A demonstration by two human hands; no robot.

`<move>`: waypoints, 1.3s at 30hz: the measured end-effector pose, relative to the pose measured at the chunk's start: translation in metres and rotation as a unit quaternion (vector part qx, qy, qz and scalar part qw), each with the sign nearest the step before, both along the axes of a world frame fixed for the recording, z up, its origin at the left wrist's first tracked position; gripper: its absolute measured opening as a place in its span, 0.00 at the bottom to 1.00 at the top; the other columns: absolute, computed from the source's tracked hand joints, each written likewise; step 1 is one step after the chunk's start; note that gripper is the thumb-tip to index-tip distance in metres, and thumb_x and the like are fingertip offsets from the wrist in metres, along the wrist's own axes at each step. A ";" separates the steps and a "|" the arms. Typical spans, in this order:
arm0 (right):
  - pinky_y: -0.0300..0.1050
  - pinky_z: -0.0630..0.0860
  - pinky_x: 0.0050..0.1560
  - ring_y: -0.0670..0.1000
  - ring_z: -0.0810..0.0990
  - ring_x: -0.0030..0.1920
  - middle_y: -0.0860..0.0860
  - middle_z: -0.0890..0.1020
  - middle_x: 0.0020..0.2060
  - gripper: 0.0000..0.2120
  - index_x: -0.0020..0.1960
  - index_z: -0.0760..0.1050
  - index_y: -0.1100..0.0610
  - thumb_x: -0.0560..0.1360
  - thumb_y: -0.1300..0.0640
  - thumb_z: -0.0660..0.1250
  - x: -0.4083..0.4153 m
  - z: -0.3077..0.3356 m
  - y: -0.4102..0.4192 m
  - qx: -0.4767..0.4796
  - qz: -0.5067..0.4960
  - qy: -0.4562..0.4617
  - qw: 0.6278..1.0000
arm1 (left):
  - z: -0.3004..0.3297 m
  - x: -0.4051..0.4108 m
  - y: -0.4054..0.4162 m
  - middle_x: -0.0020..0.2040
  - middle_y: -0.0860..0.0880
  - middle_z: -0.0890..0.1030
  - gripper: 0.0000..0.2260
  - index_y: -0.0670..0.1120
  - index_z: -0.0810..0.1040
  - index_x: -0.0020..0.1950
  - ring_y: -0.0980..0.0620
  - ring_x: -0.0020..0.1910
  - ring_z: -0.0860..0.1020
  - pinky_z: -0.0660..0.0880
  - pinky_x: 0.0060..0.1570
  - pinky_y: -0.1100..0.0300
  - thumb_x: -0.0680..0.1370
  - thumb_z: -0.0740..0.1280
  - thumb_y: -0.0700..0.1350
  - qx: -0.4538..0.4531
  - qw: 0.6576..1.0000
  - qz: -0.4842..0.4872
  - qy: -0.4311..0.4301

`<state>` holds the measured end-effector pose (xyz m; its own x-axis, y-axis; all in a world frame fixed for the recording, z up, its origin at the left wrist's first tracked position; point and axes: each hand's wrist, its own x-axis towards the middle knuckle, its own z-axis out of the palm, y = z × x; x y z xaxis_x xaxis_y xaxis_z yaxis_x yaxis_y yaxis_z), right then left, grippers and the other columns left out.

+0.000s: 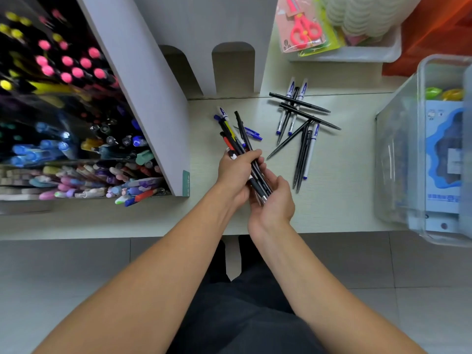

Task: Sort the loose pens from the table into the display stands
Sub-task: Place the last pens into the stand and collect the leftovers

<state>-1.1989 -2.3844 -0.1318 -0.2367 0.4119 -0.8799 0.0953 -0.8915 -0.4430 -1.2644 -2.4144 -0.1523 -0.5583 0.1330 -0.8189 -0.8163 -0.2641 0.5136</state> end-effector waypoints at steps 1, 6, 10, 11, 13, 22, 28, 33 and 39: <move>0.48 0.82 0.53 0.55 0.86 0.49 0.57 0.87 0.47 0.17 0.51 0.83 0.61 0.84 0.56 0.58 0.001 -0.002 -0.001 0.005 0.026 -0.001 1.000 | 0.000 0.002 0.000 0.34 0.45 0.78 0.08 0.42 0.73 0.52 0.52 0.30 0.78 0.78 0.35 0.57 0.78 0.70 0.34 0.005 1.000 0.011 -0.007; 0.42 0.77 0.46 0.51 0.81 0.47 0.52 0.84 0.48 0.19 0.52 0.81 0.57 0.85 0.47 0.56 0.007 -0.012 0.031 0.155 0.185 -0.014 0.970 | -0.005 -0.001 -0.016 0.38 0.45 0.75 0.10 0.44 0.70 0.52 0.52 0.32 0.74 0.74 0.31 0.60 0.78 0.70 0.36 -0.050 0.997 -0.027 0.048; 0.45 0.77 0.51 0.43 0.79 0.46 0.48 0.83 0.49 0.08 0.56 0.80 0.53 0.80 0.53 0.67 -0.033 -0.023 0.075 0.515 0.459 -0.019 0.724 | -0.003 -0.001 -0.047 0.39 0.48 0.75 0.09 0.47 0.73 0.50 0.53 0.29 0.69 0.68 0.27 0.61 0.77 0.73 0.38 -0.169 0.970 -0.131 0.116; 0.47 0.76 0.55 0.47 0.78 0.51 0.50 0.82 0.53 0.12 0.60 0.80 0.54 0.79 0.52 0.68 -0.051 -0.030 0.076 0.554 0.527 -0.015 0.645 | -0.001 -0.001 -0.054 0.38 0.49 0.75 0.09 0.47 0.74 0.50 0.53 0.28 0.67 0.66 0.26 0.61 0.77 0.74 0.39 -0.189 0.964 -0.141 0.125; 0.53 0.75 0.57 0.56 0.76 0.59 0.55 0.79 0.59 0.17 0.66 0.76 0.57 0.79 0.52 0.68 -0.087 -0.046 0.069 0.597 0.623 -0.039 0.504 | 0.004 0.002 -0.063 0.36 0.51 0.74 0.08 0.48 0.76 0.50 0.53 0.26 0.64 0.63 0.25 0.62 0.77 0.74 0.41 -0.208 0.960 -0.140 0.128; 0.49 0.69 0.43 0.58 0.73 0.43 0.54 0.74 0.44 0.08 0.58 0.72 0.61 0.84 0.59 0.58 -0.085 -0.035 0.078 0.553 0.643 -0.110 0.519 | 0.034 0.009 -0.082 0.36 0.49 0.72 0.06 0.48 0.76 0.51 0.54 0.25 0.63 0.63 0.24 0.64 0.78 0.72 0.42 -0.155 0.968 -0.163 0.110; 0.36 0.56 0.25 0.46 0.51 0.29 0.47 0.56 0.31 0.16 0.44 0.79 0.58 0.77 0.44 0.69 -0.052 0.011 0.055 -0.101 0.376 0.128 0.912 | 0.059 0.010 -0.090 0.33 0.52 0.71 0.06 0.48 0.75 0.52 0.55 0.26 0.63 0.62 0.25 0.64 0.79 0.71 0.43 -0.089 0.963 -0.222 0.126; 0.34 0.55 0.22 0.43 0.56 0.23 0.47 0.60 0.28 0.11 0.45 0.77 0.58 0.82 0.53 0.65 -0.058 0.045 0.037 -0.032 0.308 0.161 0.937 | 0.092 0.010 -0.104 0.33 0.50 0.71 0.09 0.43 0.77 0.58 0.53 0.28 0.63 0.61 0.26 0.62 0.79 0.71 0.43 -0.069 0.950 -0.266 0.149; 0.36 0.55 0.23 0.47 0.53 0.27 0.52 0.63 0.34 0.13 0.40 0.84 0.55 0.81 0.58 0.65 -0.051 0.142 0.021 0.182 0.383 0.259 0.868 | 0.153 -0.001 -0.153 0.34 0.48 0.69 0.06 0.44 0.79 0.56 0.53 0.28 0.64 0.61 0.26 0.61 0.80 0.70 0.43 -0.054 0.939 -0.245 0.234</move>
<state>-1.2500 -2.3635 0.0097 -0.8884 0.1880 -0.4187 0.3022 -0.4472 -0.8418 -1.2655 -2.5674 0.0010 -0.7533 0.3986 -0.5231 -0.5048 0.1593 0.8484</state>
